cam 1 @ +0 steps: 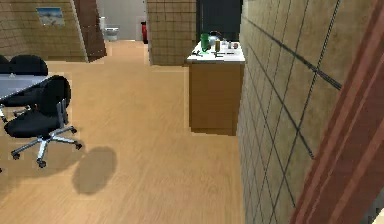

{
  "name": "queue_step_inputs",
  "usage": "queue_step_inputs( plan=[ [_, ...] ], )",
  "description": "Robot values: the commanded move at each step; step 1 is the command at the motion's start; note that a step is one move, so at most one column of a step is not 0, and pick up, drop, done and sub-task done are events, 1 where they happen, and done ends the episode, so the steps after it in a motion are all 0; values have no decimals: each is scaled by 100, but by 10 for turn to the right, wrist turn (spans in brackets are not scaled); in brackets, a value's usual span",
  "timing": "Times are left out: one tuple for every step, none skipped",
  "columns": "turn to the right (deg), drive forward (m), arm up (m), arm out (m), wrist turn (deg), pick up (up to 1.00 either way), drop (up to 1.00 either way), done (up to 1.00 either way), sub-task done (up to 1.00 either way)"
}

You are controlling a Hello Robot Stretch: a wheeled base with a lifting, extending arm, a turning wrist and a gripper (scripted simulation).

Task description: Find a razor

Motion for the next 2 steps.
queue_step_inputs(
  plan=[
    [0, 10, 0, 0, 0, 0, 0, 0, 0],
    [-450, 0, 0, 0, 0, 0, 0, 0, 0]
  ],
)
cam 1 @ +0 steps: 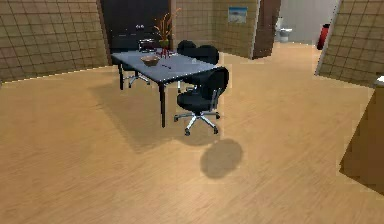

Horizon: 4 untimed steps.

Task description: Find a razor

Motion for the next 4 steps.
queue_step_inputs(
  plan=[
    [-150, 0, 0, 0, 0, 0, 0, 0, 0],
    [0, 10, 0, 0, 0, 0, 0, 0, 0],
    [420, 0, 0, 0, 0, 0, 0, 0, 0],
    [0, 100, 0, 0, 0, 0, 0, 0, 0]
  ],
)
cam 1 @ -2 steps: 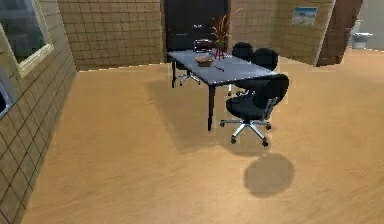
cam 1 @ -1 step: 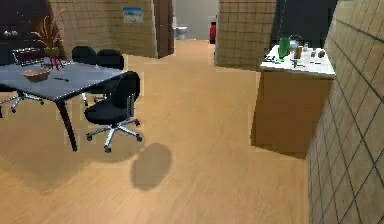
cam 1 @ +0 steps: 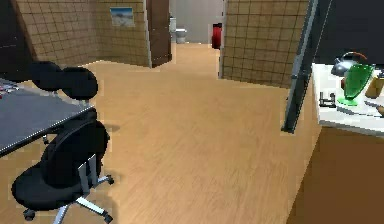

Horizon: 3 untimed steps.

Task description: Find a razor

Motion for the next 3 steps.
queue_step_inputs(
  plan=[
    [0, 100, 0, 0, 0, 0, 0, 0, 0],
    [0, 100, 0, 0, 0, 0, 0, 0, 0],
    [0, 100, 0, 0, 0, 0, 0, 0, 0]
  ],
)
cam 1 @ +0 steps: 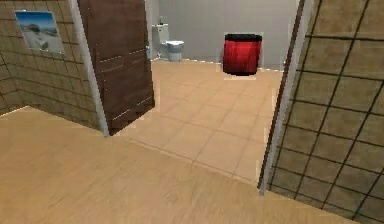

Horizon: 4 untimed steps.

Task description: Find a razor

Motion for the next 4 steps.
queue_step_inputs(
  plan=[
    [30, 0, 0, 0, 0, 0, 0, 0, 0],
    [0, 100, 0, 0, 0, 0, 0, 0, 0],
    [0, 30, 0, 0, 0, 0, 0, 0, 0],
    [210, 0, 0, 0, 0, 0, 0, 0, 0]
  ],
)
